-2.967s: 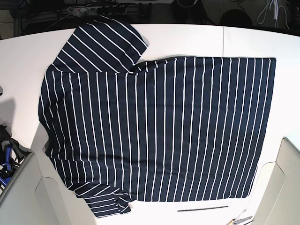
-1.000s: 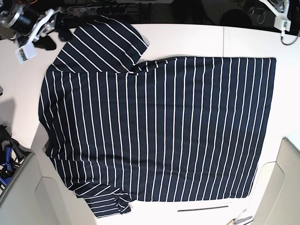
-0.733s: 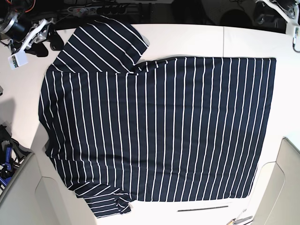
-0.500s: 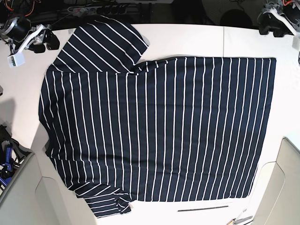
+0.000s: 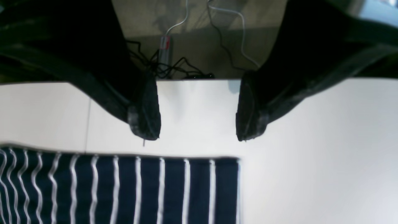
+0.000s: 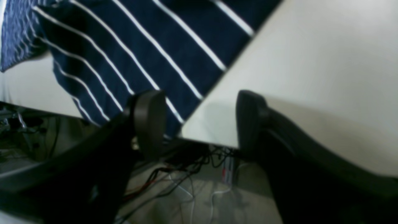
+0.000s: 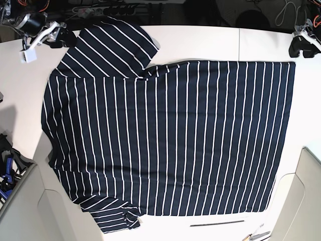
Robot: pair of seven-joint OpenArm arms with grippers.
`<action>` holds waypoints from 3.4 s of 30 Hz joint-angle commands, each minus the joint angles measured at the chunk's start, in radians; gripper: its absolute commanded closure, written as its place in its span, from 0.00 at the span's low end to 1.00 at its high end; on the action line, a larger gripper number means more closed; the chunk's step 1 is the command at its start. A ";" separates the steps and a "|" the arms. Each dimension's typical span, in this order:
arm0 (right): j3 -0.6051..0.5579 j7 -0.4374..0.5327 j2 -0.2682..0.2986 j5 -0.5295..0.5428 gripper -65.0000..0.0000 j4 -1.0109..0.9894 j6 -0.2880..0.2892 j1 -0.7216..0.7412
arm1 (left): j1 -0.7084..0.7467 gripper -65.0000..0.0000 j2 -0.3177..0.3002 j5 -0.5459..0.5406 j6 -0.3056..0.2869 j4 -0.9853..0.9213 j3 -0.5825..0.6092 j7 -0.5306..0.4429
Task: Fold the T-shirt properly
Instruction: 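Move both grippers down to the shirt's shoulder corners and grasp them, then lift the shoulder edge with both grippers and fold it over the body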
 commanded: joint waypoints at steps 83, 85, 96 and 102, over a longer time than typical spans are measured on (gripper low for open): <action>-0.011 -0.024 -0.183 0.100 1.00 0.269 0.019 0.147 | -0.388 1.00 -0.224 -0.136 -0.121 -0.389 0.221 -0.038; -0.008 -0.032 -0.191 0.097 1.00 0.267 0.019 0.181 | -0.420 1.00 -0.224 -0.110 -0.121 -0.389 0.221 -0.042; -0.008 -0.034 -0.190 0.044 1.00 0.123 0.020 0.410 | -0.568 1.00 -0.215 0.089 -0.121 -0.390 0.225 -0.195; -0.008 -0.048 -0.188 0.018 1.00 -0.014 0.023 0.573 | -0.611 1.00 -0.212 0.156 -0.121 -0.391 0.286 -0.251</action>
